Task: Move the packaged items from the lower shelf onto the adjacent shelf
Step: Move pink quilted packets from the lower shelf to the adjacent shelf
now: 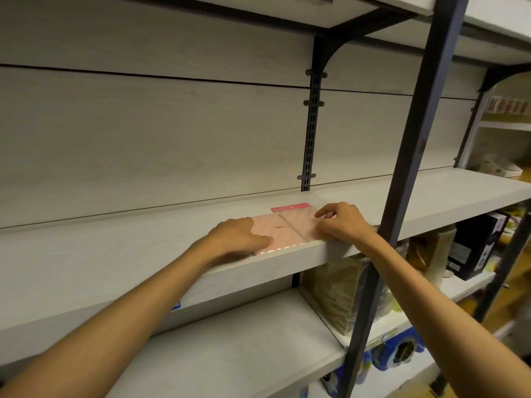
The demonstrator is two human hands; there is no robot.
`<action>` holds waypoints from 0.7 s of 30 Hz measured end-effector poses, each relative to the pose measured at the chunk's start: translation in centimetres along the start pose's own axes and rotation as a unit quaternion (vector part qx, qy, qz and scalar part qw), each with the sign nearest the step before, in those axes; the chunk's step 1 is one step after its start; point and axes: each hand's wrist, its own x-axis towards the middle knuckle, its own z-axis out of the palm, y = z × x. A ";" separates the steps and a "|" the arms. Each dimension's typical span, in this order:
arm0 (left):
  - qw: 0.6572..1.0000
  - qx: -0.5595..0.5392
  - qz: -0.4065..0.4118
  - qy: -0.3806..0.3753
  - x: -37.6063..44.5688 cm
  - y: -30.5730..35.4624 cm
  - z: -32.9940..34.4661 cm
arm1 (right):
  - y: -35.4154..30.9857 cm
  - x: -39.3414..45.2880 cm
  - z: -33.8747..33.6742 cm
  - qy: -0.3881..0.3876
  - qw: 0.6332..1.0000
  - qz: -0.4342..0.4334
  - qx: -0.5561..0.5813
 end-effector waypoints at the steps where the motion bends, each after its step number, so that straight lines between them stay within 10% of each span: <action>1: 1.000 -0.001 -0.001 0.017 -0.1 -0.2 -0.1 | -0.5 -0.1 0.2 0.005 1.000 -0.013 -0.002; 21: 0.958 -0.055 -0.020 0.282 -17.9 -14.1 -4.5 | -21.9 -10.8 10.2 0.001 0.938 -0.339 0.068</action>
